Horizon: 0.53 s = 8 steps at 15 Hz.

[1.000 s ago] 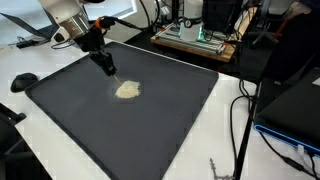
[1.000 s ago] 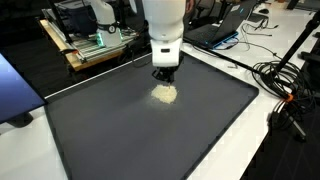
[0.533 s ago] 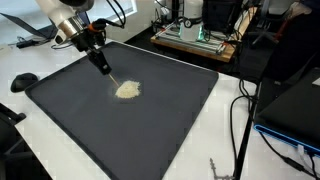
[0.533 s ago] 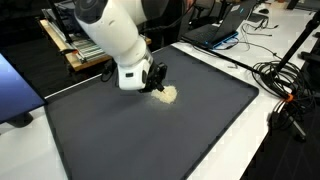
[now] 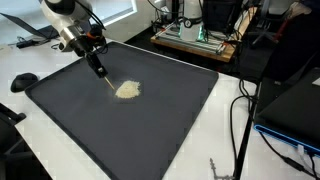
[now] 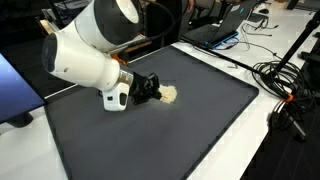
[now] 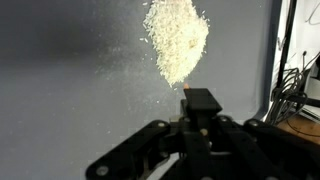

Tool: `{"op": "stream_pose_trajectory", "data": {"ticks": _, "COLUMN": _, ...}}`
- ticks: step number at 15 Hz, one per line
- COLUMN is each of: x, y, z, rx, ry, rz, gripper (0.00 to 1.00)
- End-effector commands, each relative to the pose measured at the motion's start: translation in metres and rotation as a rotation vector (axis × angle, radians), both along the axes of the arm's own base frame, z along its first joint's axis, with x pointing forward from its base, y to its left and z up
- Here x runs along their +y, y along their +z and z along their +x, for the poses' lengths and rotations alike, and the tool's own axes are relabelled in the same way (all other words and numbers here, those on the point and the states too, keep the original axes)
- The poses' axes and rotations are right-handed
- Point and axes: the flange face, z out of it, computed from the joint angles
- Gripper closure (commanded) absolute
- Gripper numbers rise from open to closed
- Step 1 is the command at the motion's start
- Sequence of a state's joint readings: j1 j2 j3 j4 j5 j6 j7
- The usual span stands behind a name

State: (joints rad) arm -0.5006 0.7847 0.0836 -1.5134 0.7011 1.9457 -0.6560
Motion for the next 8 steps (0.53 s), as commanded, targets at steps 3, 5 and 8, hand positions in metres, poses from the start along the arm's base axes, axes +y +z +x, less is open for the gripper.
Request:
{"op": "stream_pose_trajectory", "data": {"ticks": 3, "x": -0.005, "y": -0.023, "z": 0.01, "rx": -0.037, "ry": -0.031, "rz": 0.108, "gripper": 0.97}}
{"op": "stream_pose_trajectory", "data": {"ticks": 5, "x": -0.005, "y": -0.029, "z": 0.011, "rx": -0.037, "ry": -0.043, "rz": 0.124, "gripper": 0.97}}
{"op": "stream_pose_trajectory", "data": {"ticks": 8, "x": -0.005, "y": -0.032, "z": 0.006, "rx": -0.019, "ry": -0.052, "rz": 0.126, "gripper": 0.97}}
